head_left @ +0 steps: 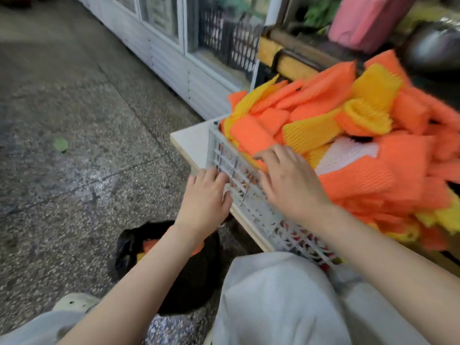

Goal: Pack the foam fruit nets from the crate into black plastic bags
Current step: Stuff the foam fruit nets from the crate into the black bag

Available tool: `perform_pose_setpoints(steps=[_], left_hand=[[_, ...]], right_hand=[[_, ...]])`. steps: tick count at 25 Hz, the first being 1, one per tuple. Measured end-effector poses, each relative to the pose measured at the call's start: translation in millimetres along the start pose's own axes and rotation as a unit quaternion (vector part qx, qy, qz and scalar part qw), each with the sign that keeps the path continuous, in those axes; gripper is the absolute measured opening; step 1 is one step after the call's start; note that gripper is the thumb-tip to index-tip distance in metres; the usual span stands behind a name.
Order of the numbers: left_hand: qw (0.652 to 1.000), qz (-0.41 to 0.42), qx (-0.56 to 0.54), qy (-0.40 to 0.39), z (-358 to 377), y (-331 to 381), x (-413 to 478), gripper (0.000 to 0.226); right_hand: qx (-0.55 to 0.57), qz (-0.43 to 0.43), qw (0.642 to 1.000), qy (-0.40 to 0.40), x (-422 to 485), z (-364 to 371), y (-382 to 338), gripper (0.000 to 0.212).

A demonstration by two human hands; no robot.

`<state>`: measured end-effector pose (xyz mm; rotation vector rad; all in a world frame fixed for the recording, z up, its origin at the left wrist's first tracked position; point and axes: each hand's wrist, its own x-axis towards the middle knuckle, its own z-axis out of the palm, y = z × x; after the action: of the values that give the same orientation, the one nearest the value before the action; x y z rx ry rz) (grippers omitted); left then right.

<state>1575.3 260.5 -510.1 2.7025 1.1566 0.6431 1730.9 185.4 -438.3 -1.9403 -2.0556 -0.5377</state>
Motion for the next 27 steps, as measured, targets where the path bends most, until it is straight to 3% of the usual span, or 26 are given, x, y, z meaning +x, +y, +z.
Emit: perform_pose_setpoints(steps=[3,6,12,18,22,27], left_hand=[[0.997,0.052,-0.051,0.024,-17,53,25,0.035],[0.982,0.132,-0.131,-0.026,-15,109,30,0.04],[0.953,0.269,-0.083,-0.116,26,187,-8,0.059],[0.964,0.248,-0.017,-0.089,42,198,-9,0.045],[0.964,0.228,-0.102,-0.093,30,190,5,0.032],[0.963,0.128,-0.236,0.009,-7,176,15,0.022]], right_hand=[[-0.023,0.04,0.996,0.073,-18,-43,38,0.034],[-0.039,0.107,0.991,0.07,-51,-65,80,0.04],[-0.047,0.191,0.959,-0.203,-114,-68,134,0.07],[-0.115,0.183,0.955,-0.204,-114,-56,141,0.085],[-0.068,0.198,0.963,-0.168,-102,-60,145,0.06],[0.069,0.222,0.971,-0.055,-97,-75,154,0.046]])
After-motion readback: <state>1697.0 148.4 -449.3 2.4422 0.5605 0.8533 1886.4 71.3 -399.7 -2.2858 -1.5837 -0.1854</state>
